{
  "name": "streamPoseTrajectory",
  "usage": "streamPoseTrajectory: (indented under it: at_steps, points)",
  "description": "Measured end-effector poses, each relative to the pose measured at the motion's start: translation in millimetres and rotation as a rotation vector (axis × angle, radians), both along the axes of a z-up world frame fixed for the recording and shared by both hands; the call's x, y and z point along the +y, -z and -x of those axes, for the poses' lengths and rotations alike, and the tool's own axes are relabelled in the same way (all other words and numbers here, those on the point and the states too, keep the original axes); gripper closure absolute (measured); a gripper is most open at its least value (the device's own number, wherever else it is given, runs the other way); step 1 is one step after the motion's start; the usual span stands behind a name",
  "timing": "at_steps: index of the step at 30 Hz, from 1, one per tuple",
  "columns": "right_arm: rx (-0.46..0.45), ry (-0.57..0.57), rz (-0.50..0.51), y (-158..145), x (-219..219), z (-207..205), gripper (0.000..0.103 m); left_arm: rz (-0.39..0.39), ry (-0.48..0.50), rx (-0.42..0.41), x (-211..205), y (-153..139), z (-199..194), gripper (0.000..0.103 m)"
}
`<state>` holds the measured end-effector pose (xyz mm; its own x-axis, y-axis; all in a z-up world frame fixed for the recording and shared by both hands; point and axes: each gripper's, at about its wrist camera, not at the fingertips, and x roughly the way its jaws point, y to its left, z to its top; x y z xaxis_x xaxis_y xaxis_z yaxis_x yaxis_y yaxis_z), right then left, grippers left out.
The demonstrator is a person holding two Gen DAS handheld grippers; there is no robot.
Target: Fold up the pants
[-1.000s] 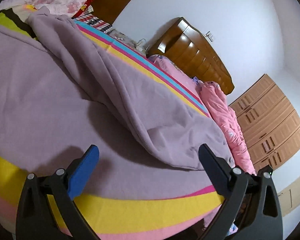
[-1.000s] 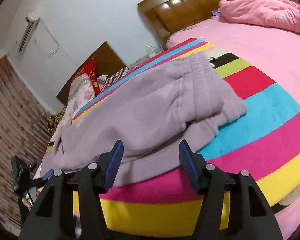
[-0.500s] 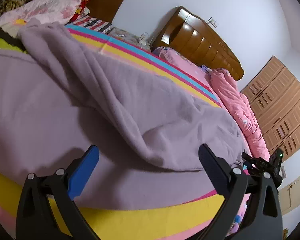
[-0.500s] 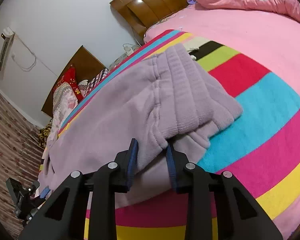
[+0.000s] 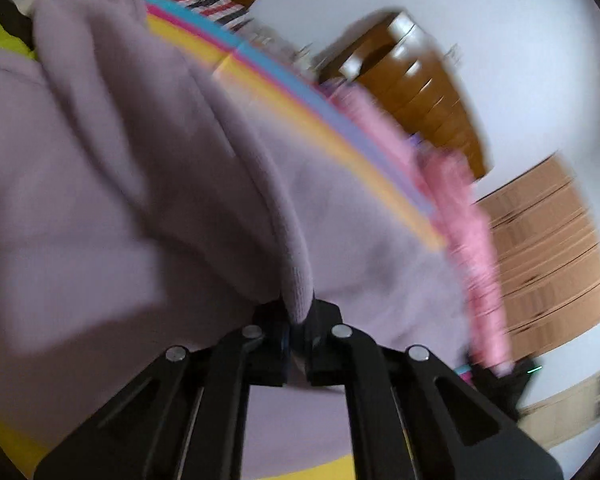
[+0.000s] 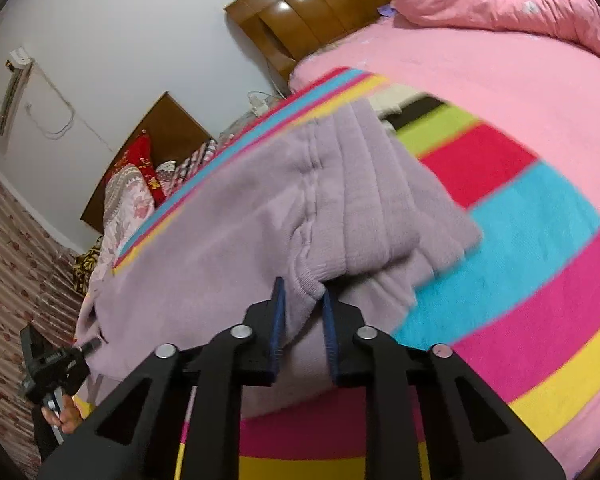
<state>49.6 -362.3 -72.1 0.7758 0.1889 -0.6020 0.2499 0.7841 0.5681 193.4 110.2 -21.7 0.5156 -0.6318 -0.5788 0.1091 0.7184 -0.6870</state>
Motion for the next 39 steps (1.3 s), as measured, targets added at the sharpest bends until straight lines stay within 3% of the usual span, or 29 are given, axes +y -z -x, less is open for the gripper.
streamPoseTrajectory:
  at_steps: [1, 5, 8, 11, 13, 15, 20, 22, 24, 25, 27, 33, 36, 38, 39]
  points:
    - [-0.025, -0.014, 0.013, -12.7, -3.9, -4.5, 0.088, 0.022, -0.002, -0.061, 3.2, -17.6, 0.7, 0.099]
    - [-0.154, -0.042, 0.071, -64.8, -11.0, -10.2, 0.089, -0.051, -0.051, -0.317, 1.7, -87.4, 29.4, 0.099]
    - [-0.221, -0.059, 0.122, -78.7, -10.2, 1.2, 0.089, -0.082, -0.055, -0.408, 0.1, -94.4, 65.6, 0.099]
    - [-0.141, -0.035, 0.037, -34.2, -20.9, 13.5, 0.089, -0.199, -0.023, -0.337, -9.5, -47.6, 88.9, 0.098]
    - [-0.037, -0.012, -0.040, 10.7, -28.1, 15.5, 0.089, -0.198, 0.003, -0.203, -11.7, -4.8, 86.2, 0.098]
    - [-0.034, 0.000, -0.074, 26.0, -31.2, 19.7, 0.090, -0.203, 0.005, -0.161, -10.4, 14.5, 83.9, 0.098]
    - [-0.092, -0.008, -0.019, 0.5, -24.3, 25.6, 0.090, -0.215, 0.010, -0.227, -7.2, -9.0, 83.1, 0.098]
    - [-0.110, -0.020, -0.001, -5.5, -20.0, 30.2, 0.090, -0.259, 0.005, -0.273, -10.6, -22.4, 93.7, 0.098]
    - [-0.063, -0.019, 0.017, 6.9, -21.8, 25.8, 0.090, -0.267, 0.021, -0.249, -10.3, -15.5, 95.4, 0.098]
    - [-0.025, -0.005, -0.004, 19.7, -26.2, 21.4, 0.090, -0.253, 0.035, -0.204, -10.1, -4.3, 91.7, 0.098]
    - [-0.039, 0.007, -0.078, 32.5, -35.1, 21.2, 0.092, -0.266, 0.048, -0.146, -17.9, 12.9, 87.2, 0.098]
    - [-0.072, 0.015, -0.031, 11.5, -27.9, 21.0, 0.091, -0.261, 0.044, -0.194, -16.4, 6.0, 96.3, 0.097]
    - [-0.018, 0.027, -0.063, 28.2, -30.6, 14.3, 0.092, -0.281, 0.060, -0.129, -20.0, 23.6, 90.4, 0.095]
    - [-0.037, 0.030, -0.098, 32.1, -30.4, 18.2, 0.090, -0.239, 0.056, -0.138, -15.9, 24.7, 92.2, 0.094]
    - [-0.036, 0.023, -0.104, 30.5, -30.9, 18.2, 0.084, -0.228, 0.063, -0.124, -12.9, 22.6, 91.1, 0.093]
